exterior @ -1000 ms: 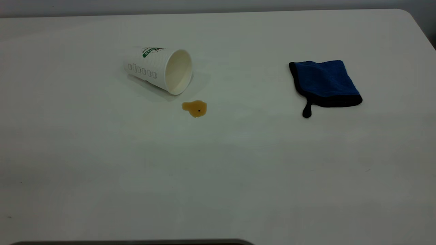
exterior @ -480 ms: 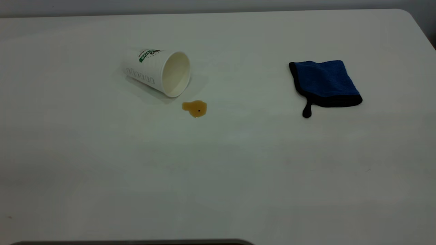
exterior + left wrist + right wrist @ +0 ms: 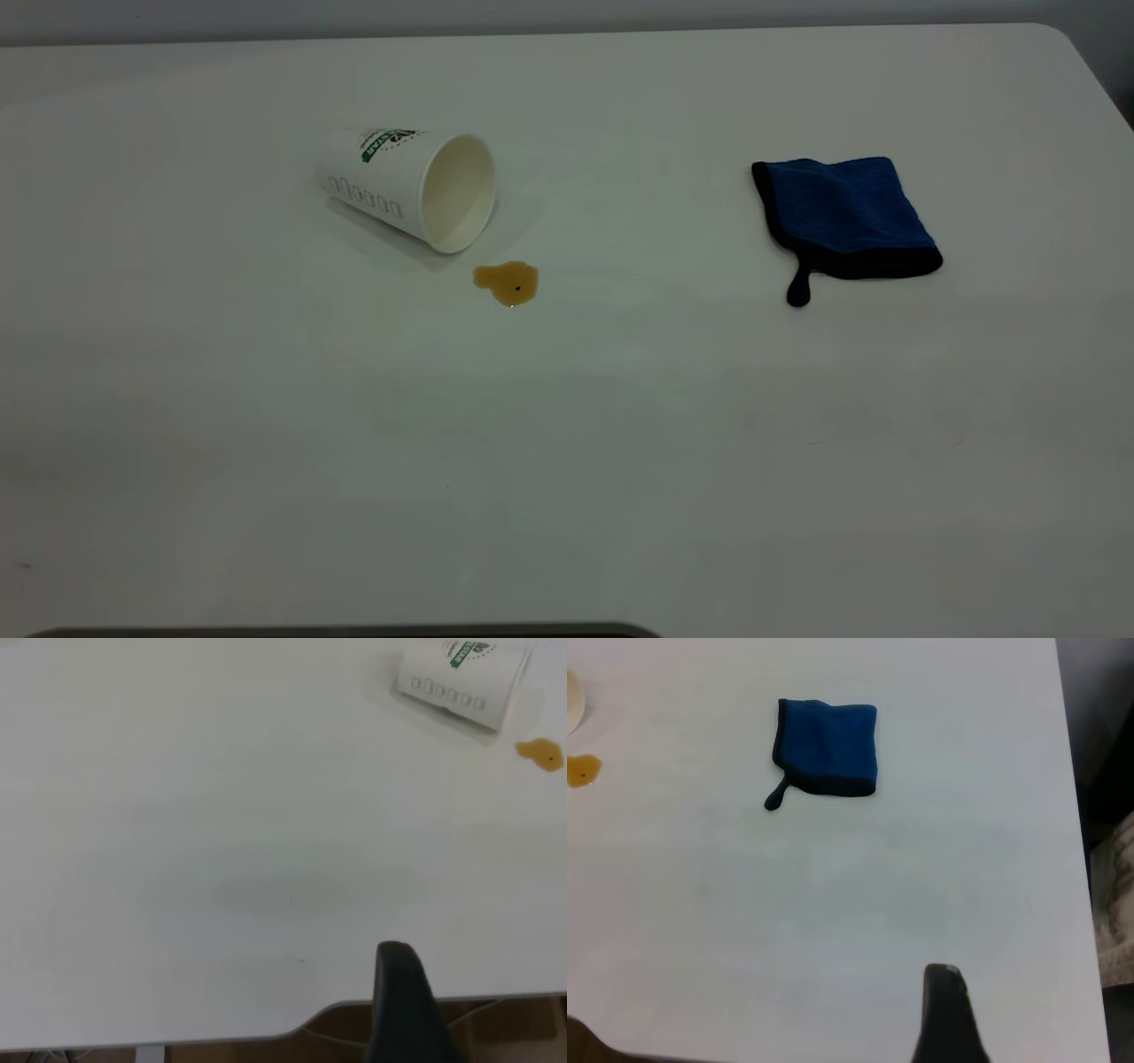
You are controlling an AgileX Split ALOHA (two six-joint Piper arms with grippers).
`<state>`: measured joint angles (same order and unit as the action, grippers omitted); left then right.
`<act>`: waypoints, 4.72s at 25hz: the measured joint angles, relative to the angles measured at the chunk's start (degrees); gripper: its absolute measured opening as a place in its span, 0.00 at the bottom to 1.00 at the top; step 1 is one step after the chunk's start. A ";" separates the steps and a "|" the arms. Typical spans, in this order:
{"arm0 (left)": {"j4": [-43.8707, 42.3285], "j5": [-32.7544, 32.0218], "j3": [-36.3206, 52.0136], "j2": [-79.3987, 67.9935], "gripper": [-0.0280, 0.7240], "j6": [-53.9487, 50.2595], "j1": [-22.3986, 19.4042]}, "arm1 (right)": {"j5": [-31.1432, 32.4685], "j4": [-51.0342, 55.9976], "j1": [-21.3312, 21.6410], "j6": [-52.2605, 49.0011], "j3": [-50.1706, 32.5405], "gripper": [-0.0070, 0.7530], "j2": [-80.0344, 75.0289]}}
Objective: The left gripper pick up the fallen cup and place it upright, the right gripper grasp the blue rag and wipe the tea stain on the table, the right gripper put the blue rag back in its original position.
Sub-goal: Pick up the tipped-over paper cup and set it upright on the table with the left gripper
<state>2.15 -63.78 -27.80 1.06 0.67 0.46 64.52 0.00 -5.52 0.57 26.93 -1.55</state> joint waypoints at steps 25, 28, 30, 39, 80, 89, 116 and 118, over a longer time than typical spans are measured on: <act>5.82 21.41 -8.03 -38.98 0.65 13.12 0.00 | 0.00 0.00 0.00 0.00 0.00 0.73 0.00; 11.60 26.99 -9.15 -46.46 0.65 19.18 0.00 | 0.00 0.00 0.00 0.00 0.00 0.73 0.00; 15.18 28.84 -9.94 -51.65 0.66 23.16 0.16 | 0.00 0.00 0.00 0.00 0.00 0.73 0.00; 17.96 43.84 -11.49 -74.19 0.66 28.25 13.97 | 0.00 0.00 0.00 0.00 0.00 0.73 0.00; -55.23 27.29 -61.71 -132.86 0.66 -34.68 40.06 | 0.00 0.00 0.00 0.00 0.00 0.73 0.00; -51.82 28.09 -61.71 -134.50 0.72 -35.64 41.21 | 0.00 0.00 0.00 0.00 0.00 0.73 0.00; -63.84 22.54 -67.47 -144.54 0.71 -45.41 41.21 | 0.00 0.00 0.00 0.00 0.00 0.73 0.00; -64.67 22.10 -67.49 -144.54 0.70 -46.70 41.10 | 0.00 0.00 0.00 0.00 0.00 0.73 0.00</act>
<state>-62.52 -41.68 -95.29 -143.48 -46.03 41.56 64.52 0.00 -5.52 0.57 26.93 -1.55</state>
